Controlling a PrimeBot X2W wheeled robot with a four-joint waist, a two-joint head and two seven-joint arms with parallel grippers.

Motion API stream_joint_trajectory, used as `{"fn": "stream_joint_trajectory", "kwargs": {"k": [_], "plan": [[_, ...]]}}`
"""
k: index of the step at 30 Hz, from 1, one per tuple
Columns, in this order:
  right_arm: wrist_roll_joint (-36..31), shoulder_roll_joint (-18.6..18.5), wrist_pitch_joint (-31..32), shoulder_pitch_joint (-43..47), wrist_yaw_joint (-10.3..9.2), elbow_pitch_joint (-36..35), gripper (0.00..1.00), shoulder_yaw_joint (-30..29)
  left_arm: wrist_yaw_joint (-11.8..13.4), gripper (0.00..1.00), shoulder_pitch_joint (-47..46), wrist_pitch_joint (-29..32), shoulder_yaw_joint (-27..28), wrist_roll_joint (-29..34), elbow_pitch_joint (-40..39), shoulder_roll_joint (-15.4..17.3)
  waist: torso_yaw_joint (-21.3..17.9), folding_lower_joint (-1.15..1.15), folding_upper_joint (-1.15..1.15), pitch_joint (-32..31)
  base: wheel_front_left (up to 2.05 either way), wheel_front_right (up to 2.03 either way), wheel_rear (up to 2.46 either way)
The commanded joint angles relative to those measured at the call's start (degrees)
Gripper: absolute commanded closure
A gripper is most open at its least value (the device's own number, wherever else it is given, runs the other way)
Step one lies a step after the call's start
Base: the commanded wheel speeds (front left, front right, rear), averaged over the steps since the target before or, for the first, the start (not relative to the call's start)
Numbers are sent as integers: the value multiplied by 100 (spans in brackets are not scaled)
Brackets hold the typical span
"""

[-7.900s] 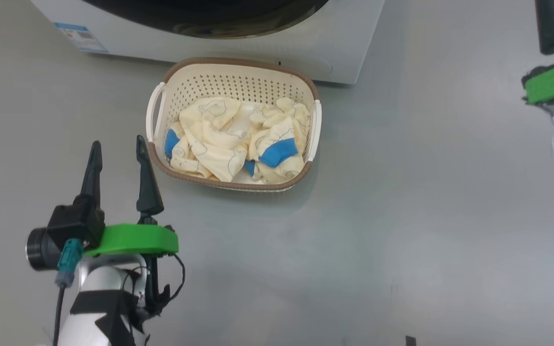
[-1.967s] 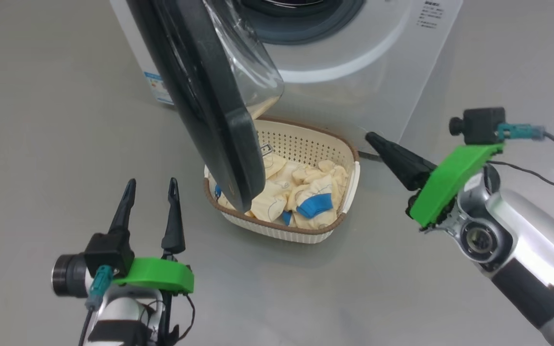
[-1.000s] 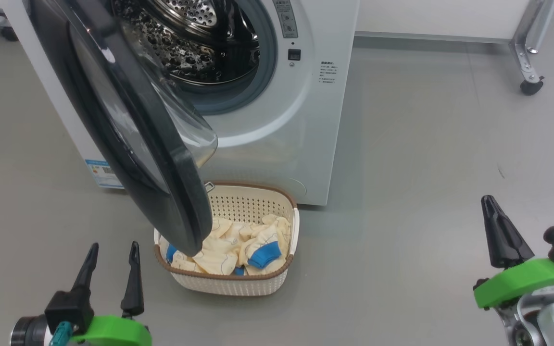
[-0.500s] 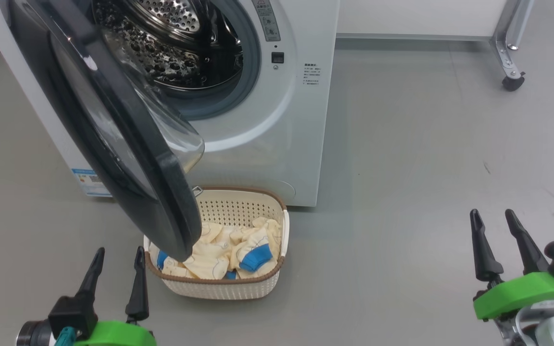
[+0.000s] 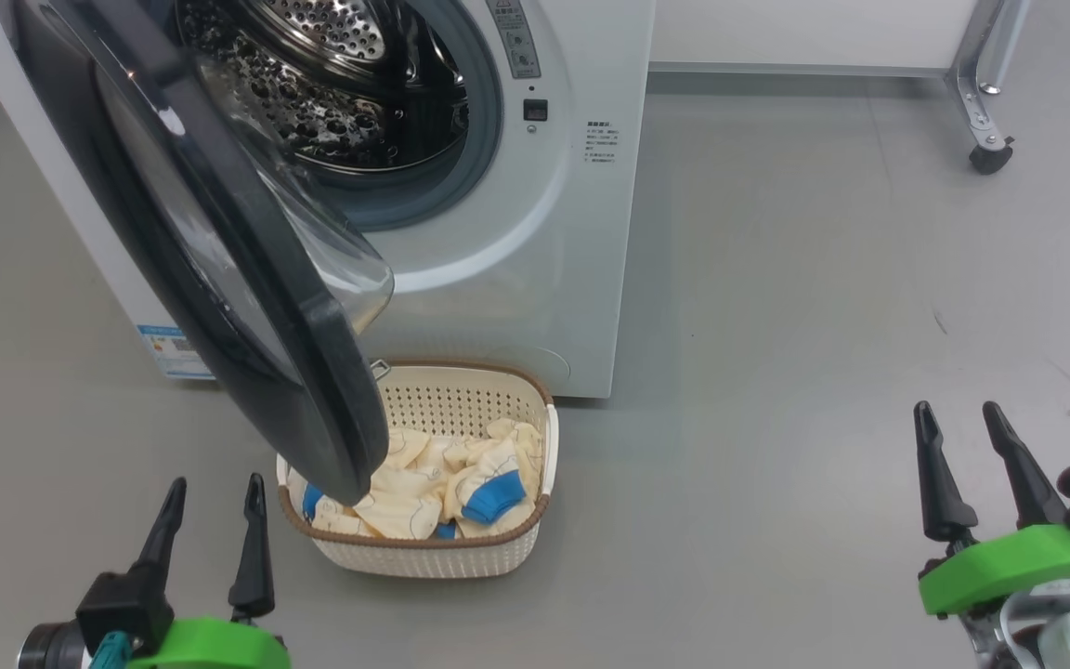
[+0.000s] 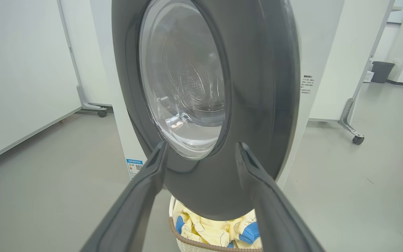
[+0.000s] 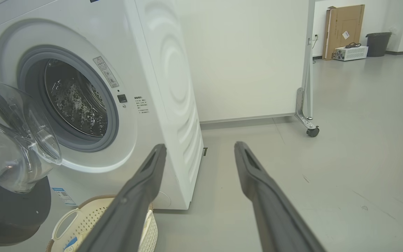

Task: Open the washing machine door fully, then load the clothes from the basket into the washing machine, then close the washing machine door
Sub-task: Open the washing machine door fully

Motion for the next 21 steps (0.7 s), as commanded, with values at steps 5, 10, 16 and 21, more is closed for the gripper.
{"fn": "stream_joint_trajectory", "kwargs": {"k": [5, 10, 16, 21], "plan": [[-34, -70, -54, -158, -15, -181, 0, 88, -10, 0, -280, -39, 284, -173, -96, 84, -8, 0, 0, 7, 0, 0, 0], [-54, -61, -54, -159, -15, -158, 0, 60, -10, 0, -307, -39, 331, -254, -27, 132, -21, 0, 0, 17, 0, 0, 0], [-86, -30, -54, -158, -15, -133, 0, 17, -10, 0, -341, -39, 425, -334, -24, 181, -33, 0, 0, 28, 0, 0, 0], [-104, -21, -54, -171, -15, -116, 0, -17, -11, 0, -342, -39, 362, -338, -38, 193, -31, 0, 0, 33, 0, 0, 0]]}}
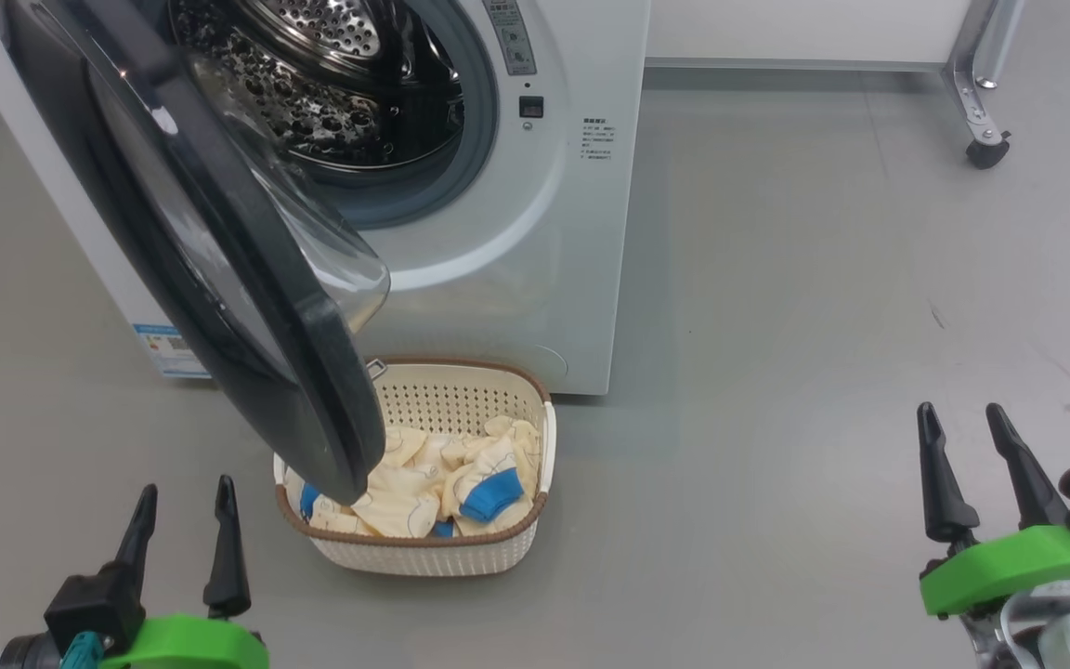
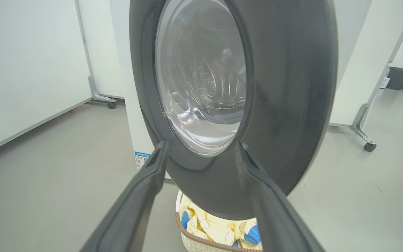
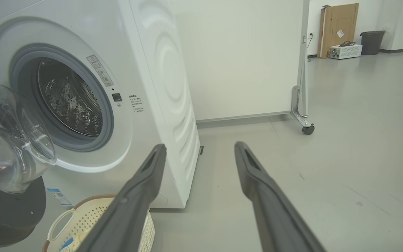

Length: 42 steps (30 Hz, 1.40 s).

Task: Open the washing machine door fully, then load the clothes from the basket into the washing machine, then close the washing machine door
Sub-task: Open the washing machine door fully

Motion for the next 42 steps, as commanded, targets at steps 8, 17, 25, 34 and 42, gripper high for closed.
{"fn": "stream_joint_trajectory", "kwargs": {"k": [8, 17, 25, 34, 42], "plan": [[-52, -76, -55, -183, -15, -129, 0, 81, 4, 100, -316, -38, -24, -89, -287, 196, 10, 0, 0, 14, 0, 0, 0], [19, -41, -55, -217, -15, -89, 0, 66, 4, 100, -499, -38, -3, -67, -595, 315, 8, 0, 0, 21, 0, 0, 0], [2, -19, -55, -238, -15, -61, 0, 73, 3, 100, -981, -38, 64, -118, -1182, 440, 1, 0, 0, 26, 0, 0, 0], [-139, 87, -55, -279, -15, 38, 0, -127, 3, 100, -1551, -38, 20, -284, -1628, 535, -53, 0, 0, 16, 0, 0, 0], [-145, 130, -55, -324, -15, 81, 0, -95, 3, 100, -1962, -38, -467, -453, -1606, 534, -122, 0, 0, 12, 0, 0, 0]]}}
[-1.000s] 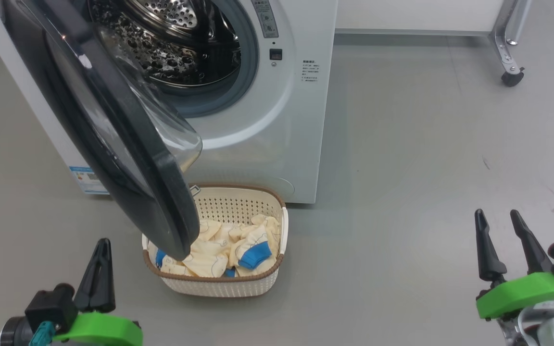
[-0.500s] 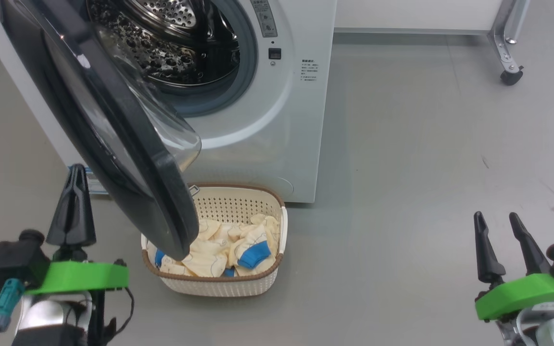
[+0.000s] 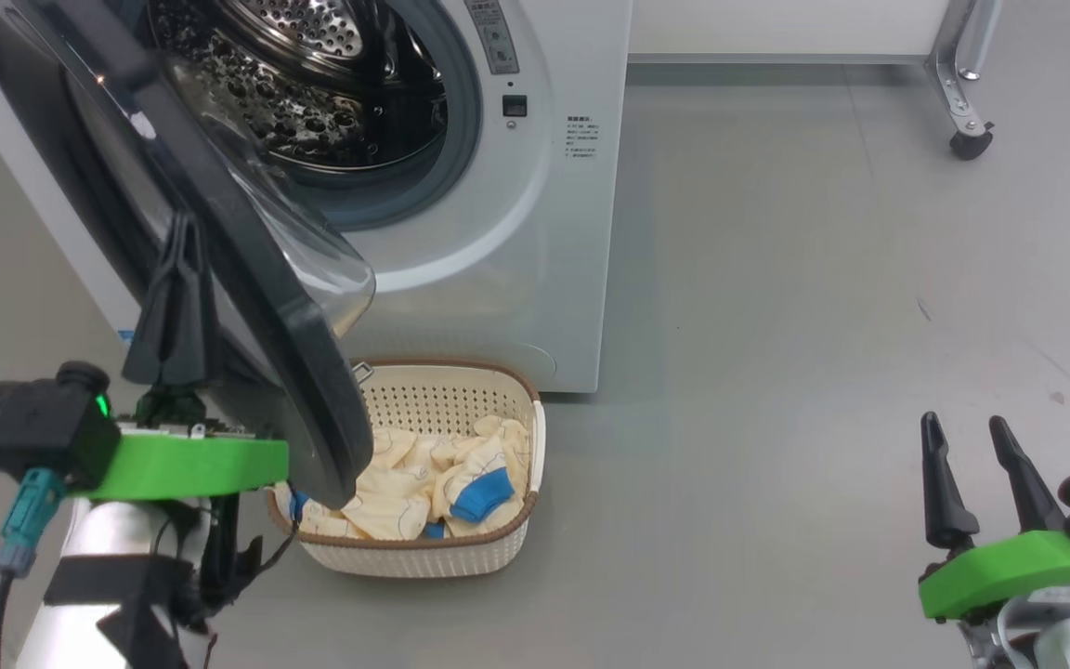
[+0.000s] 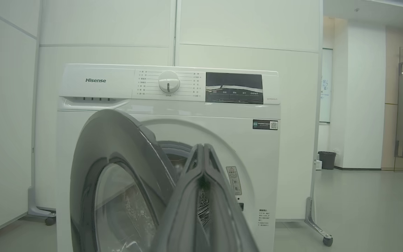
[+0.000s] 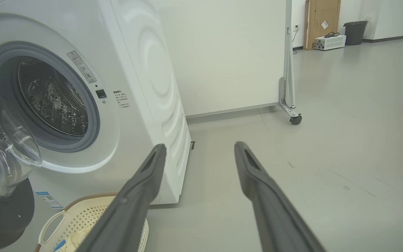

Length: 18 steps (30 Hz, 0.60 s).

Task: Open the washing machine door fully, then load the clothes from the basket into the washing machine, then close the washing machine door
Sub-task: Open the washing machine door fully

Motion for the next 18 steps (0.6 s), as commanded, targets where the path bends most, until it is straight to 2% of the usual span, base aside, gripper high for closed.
{"fn": "stream_joint_trajectory", "kwargs": {"k": [1, 11, 18], "plan": [[-36, -56, -56, -303, -15, -161, 0, 125, 3, 100, -364, -37, 148, -31, -123, 147, -11, 0, 0, 2, 0, 0, 0], [-41, -36, -56, -318, -15, -156, 0, 149, 3, 100, -800, -37, -664, -334, 505, 0, -144, 0, 0, -4, 0, 0, 0], [-48, -51, -56, -354, -15, -127, 0, 214, 3, 100, -1081, 99, -1341, -553, 1286, -71, -264, 0, 0, -14, 0, 0, 0]]}}
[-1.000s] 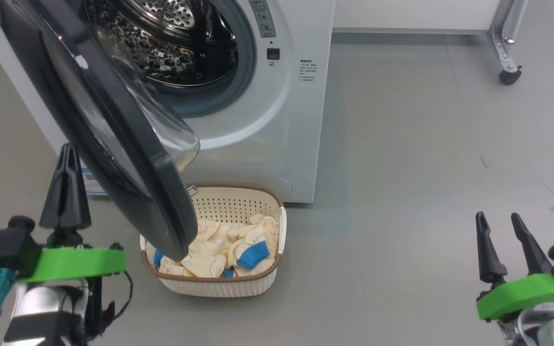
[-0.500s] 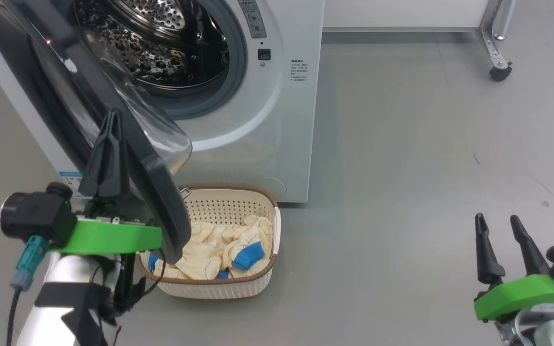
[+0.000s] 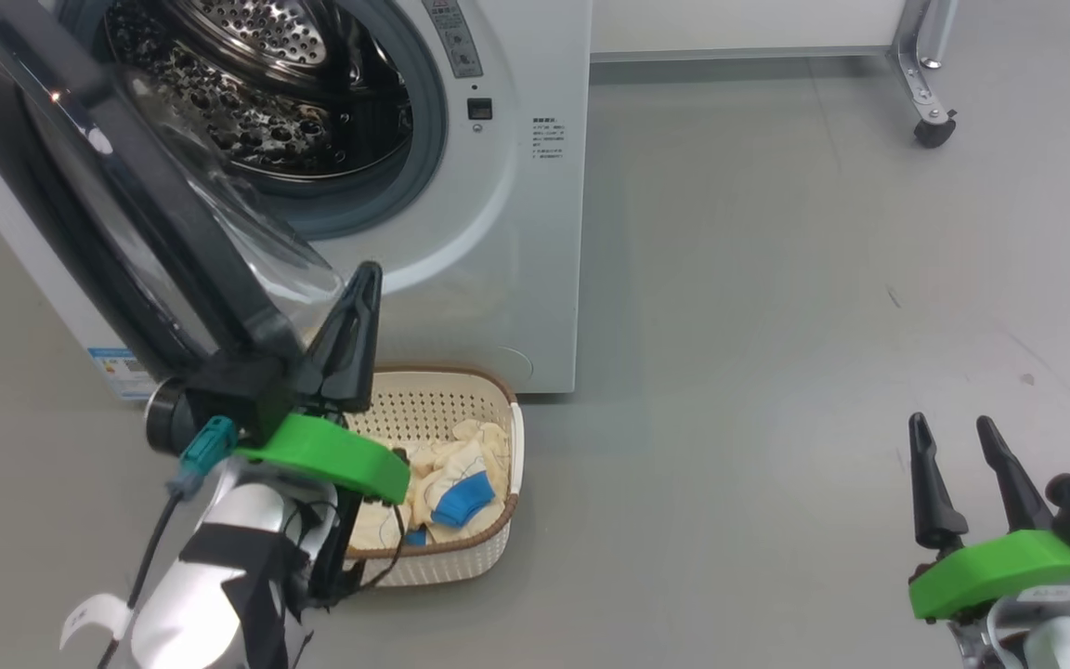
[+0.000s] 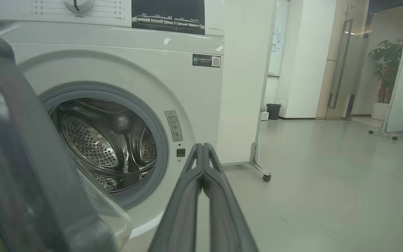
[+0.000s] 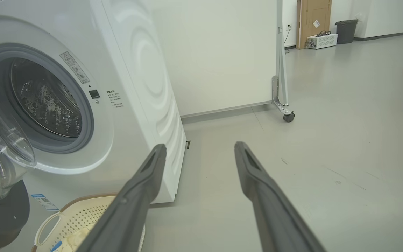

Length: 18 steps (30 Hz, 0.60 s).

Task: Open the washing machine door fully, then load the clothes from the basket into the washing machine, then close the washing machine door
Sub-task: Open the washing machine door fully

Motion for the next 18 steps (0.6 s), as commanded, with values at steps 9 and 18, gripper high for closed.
{"fn": "stream_joint_trajectory", "kwargs": {"k": [9, 18], "plan": [[-49, -78, -56, -308, -15, -135, 0, 138, 4, 100, -550, 569, -130, -655, 880, -14, -124, 0, 0, -15, 0, 0, 0], [-53, -54, -56, -299, -15, -132, 0, 134, 118, 100, -647, 545, -6, -778, 1693, 3, -167, 0, 0, -20, 0, 0, 0]]}}
